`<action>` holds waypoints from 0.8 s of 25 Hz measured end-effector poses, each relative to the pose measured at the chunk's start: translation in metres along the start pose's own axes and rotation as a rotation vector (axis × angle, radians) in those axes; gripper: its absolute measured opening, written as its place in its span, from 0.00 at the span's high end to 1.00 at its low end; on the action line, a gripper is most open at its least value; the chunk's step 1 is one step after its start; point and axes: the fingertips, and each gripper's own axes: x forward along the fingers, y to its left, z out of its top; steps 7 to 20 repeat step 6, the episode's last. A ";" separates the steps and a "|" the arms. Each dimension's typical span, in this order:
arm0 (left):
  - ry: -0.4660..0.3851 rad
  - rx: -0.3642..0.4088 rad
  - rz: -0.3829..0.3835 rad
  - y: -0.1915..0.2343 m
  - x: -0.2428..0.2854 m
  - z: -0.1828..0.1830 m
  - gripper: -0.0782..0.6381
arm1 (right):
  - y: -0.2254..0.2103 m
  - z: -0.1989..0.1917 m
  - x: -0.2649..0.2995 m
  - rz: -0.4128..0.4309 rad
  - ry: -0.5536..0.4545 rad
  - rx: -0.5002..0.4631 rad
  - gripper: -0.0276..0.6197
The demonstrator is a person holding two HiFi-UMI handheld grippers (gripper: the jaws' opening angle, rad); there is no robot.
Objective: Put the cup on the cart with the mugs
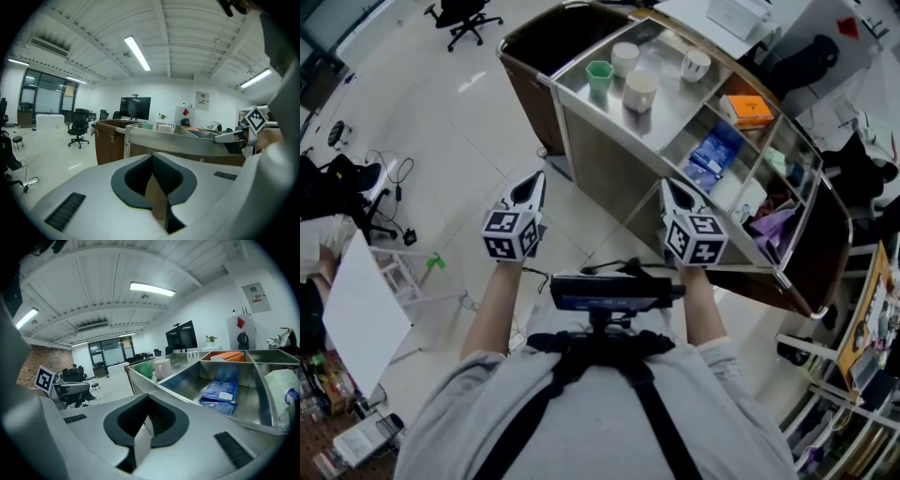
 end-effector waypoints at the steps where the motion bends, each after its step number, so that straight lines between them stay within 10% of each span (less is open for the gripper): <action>1: 0.001 -0.001 0.000 0.000 0.001 -0.001 0.89 | -0.001 -0.001 0.000 0.001 0.002 0.001 0.96; 20: 0.000 -0.004 -0.007 -0.003 0.004 -0.001 0.89 | -0.005 -0.002 0.000 -0.009 0.007 -0.003 0.96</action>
